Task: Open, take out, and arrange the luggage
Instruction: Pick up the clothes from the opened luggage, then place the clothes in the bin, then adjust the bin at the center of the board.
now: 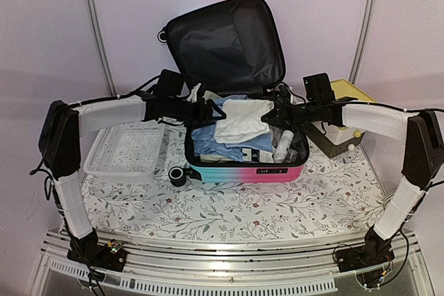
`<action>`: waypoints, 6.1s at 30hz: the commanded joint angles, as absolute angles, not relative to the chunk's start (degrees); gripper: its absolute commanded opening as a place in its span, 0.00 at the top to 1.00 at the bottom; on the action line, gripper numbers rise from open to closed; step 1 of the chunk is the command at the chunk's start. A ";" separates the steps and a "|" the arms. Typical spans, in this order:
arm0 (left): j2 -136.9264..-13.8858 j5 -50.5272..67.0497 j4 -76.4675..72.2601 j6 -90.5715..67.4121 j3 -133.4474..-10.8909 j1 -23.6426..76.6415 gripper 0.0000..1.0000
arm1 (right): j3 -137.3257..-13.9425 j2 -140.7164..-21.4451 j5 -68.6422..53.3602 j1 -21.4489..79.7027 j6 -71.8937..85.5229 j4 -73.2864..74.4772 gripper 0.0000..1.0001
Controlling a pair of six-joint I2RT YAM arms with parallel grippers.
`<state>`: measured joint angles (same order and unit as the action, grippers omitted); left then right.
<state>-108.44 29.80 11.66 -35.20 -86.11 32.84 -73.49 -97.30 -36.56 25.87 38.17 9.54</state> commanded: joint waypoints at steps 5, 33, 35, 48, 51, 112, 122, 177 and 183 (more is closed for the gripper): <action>-114.47 31.93 12.89 -35.64 -90.68 34.23 0.44 | -73.17 -97.19 -36.20 26.19 36.92 8.53 0.97; -119.53 26.25 21.36 -32.98 -96.21 34.06 0.51 | -72.55 -97.36 -36.30 26.19 37.09 7.87 0.97; -119.53 28.04 20.05 -33.25 -96.11 34.10 0.58 | -72.51 -97.38 -36.38 26.19 37.17 7.83 0.97; -113.50 23.84 23.32 -30.71 -95.95 33.92 1.00 | -73.48 -96.45 -35.09 28.03 36.79 8.96 0.97; -109.36 21.81 24.40 -30.10 -95.05 33.86 1.00 | -74.20 -95.76 -33.74 29.36 36.74 9.47 0.97; -104.43 -18.56 37.22 -10.01 -73.58 -3.01 0.49 | -121.39 -146.00 2.14 62.38 39.14 -21.34 0.35; -99.15 -26.15 44.63 -13.20 -78.91 3.42 0.22 | -100.91 -123.78 1.82 62.34 29.38 -24.05 0.34; -107.31 19.64 19.20 -30.06 -71.98 25.29 1.00 | -66.25 -83.23 -0.03 38.18 24.43 9.01 0.40; -110.14 21.10 16.95 -31.29 -74.45 27.15 1.00 | -68.81 -84.18 -3.47 29.94 21.77 17.77 0.39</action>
